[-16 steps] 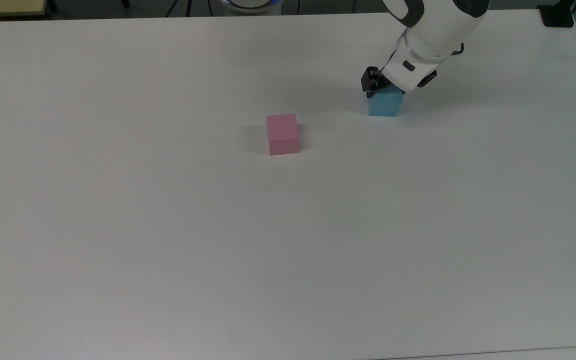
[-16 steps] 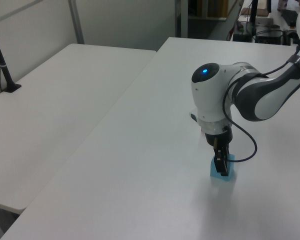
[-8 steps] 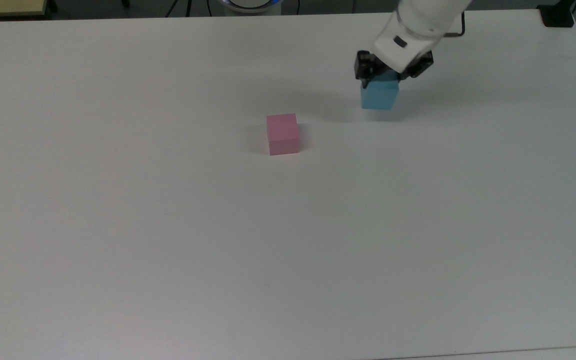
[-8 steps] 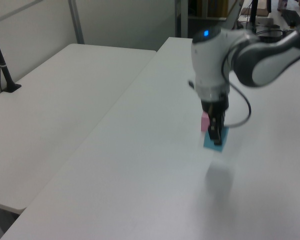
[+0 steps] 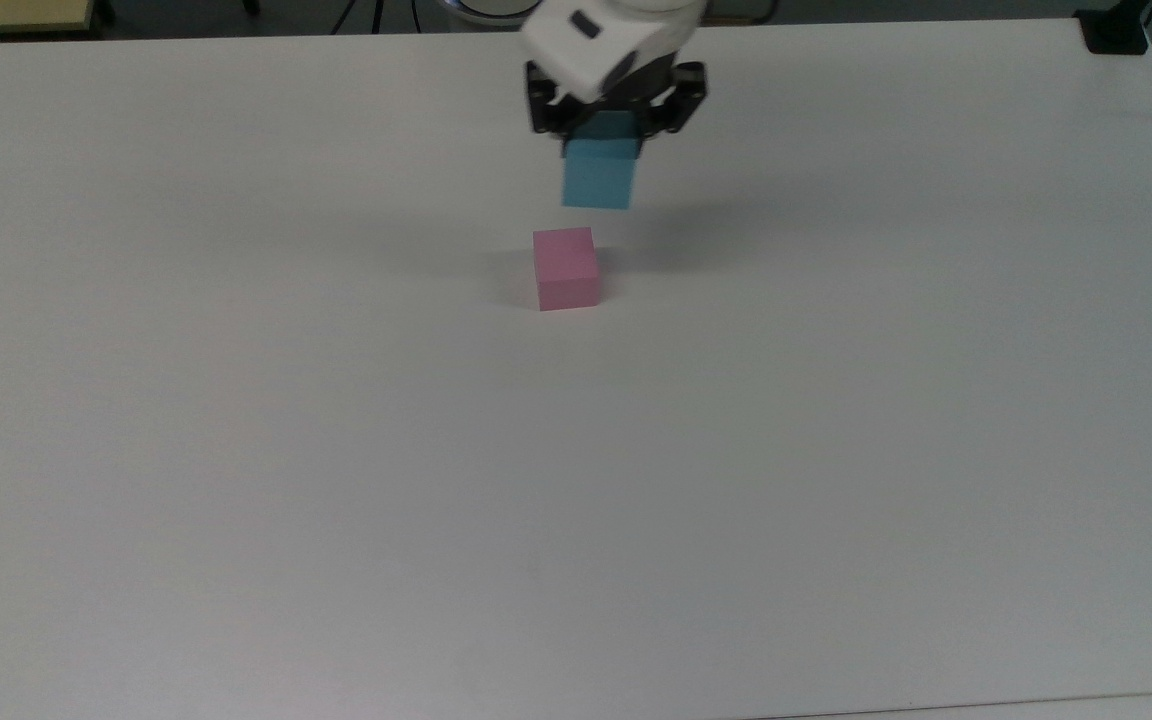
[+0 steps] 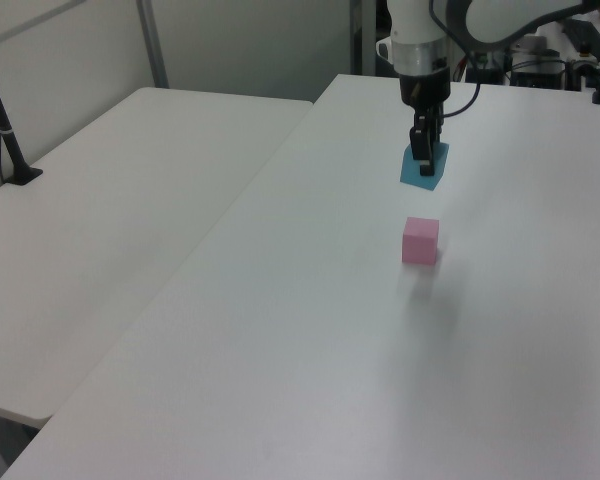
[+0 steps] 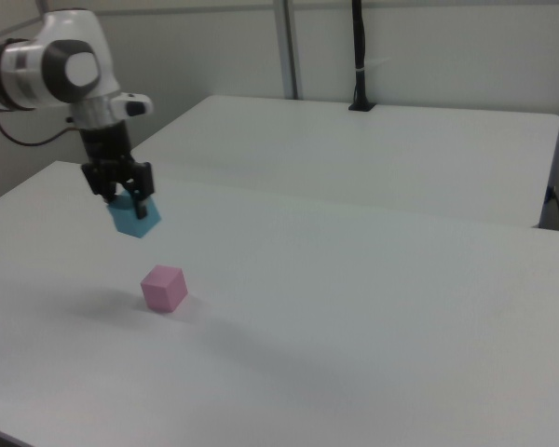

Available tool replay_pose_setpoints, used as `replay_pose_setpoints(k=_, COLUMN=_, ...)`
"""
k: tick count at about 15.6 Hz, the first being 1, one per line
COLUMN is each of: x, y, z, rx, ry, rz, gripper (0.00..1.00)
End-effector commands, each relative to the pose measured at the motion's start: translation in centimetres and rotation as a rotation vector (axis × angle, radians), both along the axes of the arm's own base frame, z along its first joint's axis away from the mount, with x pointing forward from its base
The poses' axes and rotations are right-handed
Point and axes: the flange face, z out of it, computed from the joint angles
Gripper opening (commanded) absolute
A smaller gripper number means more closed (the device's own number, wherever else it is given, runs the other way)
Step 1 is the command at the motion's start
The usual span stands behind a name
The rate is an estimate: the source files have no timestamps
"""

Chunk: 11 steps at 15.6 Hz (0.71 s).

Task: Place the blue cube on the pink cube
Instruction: 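Lift the blue cube and carry it over the pink cube, then lower the blue cube onto the top of the pink cube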

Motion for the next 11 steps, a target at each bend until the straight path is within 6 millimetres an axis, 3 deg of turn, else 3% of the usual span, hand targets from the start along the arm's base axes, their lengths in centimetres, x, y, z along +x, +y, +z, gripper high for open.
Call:
replay_pose_setpoints(k=1, x=1.8, y=-3.1, z=-2.6, rx=0.008, ry=0.034, rz=0.019, gripper=0.03)
replay_pose_setpoints(k=11, x=2.3, y=-2.5, z=-10.6, rx=0.005, ry=0.091, rz=0.105, gripper=0.06)
